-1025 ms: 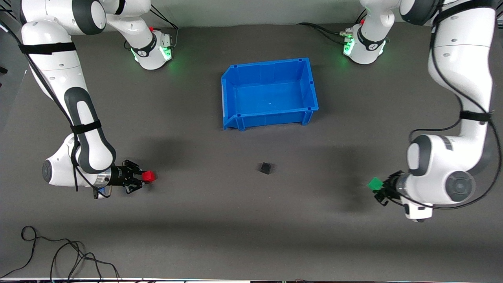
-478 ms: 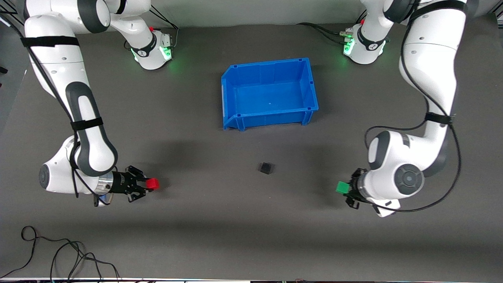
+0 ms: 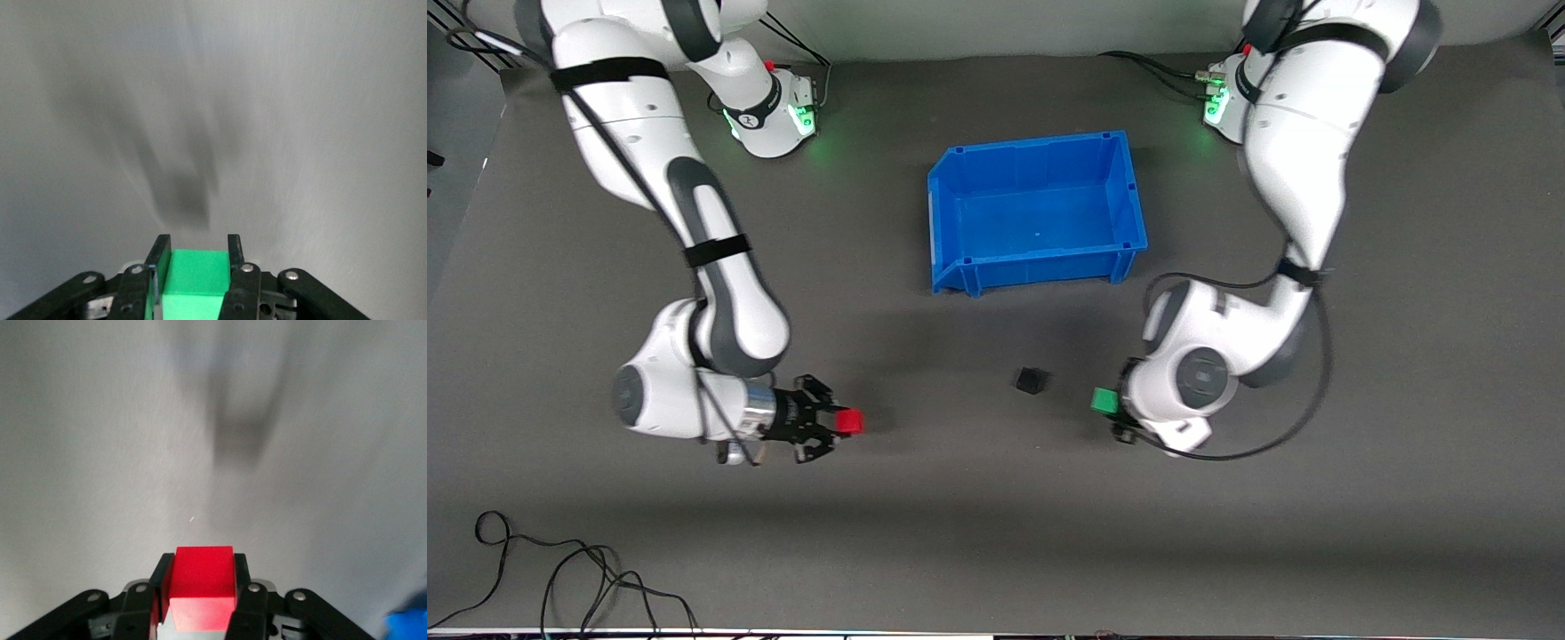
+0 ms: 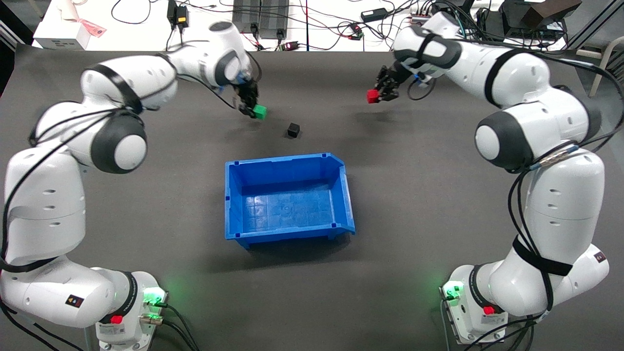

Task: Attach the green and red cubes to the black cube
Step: 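Carry the red and green cubes toward the black cube with both grippers, then set the cubes against the black cube and open both grippers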

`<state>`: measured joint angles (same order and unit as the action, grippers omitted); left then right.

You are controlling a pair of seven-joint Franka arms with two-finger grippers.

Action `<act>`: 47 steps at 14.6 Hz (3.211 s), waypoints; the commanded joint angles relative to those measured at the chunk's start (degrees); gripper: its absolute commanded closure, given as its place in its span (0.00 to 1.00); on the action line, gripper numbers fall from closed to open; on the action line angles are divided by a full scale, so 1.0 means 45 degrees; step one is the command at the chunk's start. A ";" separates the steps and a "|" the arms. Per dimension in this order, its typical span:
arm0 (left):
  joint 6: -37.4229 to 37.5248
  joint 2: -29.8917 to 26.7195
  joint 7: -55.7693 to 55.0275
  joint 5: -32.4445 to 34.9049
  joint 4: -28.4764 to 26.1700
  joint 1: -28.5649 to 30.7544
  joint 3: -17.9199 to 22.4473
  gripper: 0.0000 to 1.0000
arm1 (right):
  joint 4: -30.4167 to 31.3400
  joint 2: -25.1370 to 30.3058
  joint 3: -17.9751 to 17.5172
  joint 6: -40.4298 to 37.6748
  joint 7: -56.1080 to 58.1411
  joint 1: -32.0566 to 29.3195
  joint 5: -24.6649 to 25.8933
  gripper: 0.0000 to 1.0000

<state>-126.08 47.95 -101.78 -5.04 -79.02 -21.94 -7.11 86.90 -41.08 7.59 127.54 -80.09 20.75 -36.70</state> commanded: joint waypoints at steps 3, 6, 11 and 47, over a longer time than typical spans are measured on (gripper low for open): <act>-0.1376 0.0674 -0.0799 -0.0131 0.0099 -0.0710 0.0232 0.96 | -0.0464 -0.0909 0.0188 0.2338 -0.3056 0.1967 -0.0964 0.70; -0.1376 0.0674 -0.1071 -0.0131 0.0079 -0.0964 0.0232 0.96 | -0.0425 -0.1046 0.0188 0.3355 -0.4893 0.3121 -0.0964 0.70; -0.1162 0.0596 -0.1035 -0.0112 0.0021 -0.1141 0.0232 0.96 | -0.0308 -0.1241 0.0188 0.4176 -0.6673 0.4176 -0.0964 0.70; 0.2777 -0.1646 0.3425 0.0045 0.0138 0.1588 0.0076 0.00 | 0.0748 -0.1457 0.0325 0.6190 -0.6911 0.5975 -0.0499 0.00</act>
<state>-119.54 44.95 -95.21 -5.02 -77.26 -20.08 -6.30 90.60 -47.93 8.09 154.75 -112.59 46.71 -39.68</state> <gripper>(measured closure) 0.000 0.370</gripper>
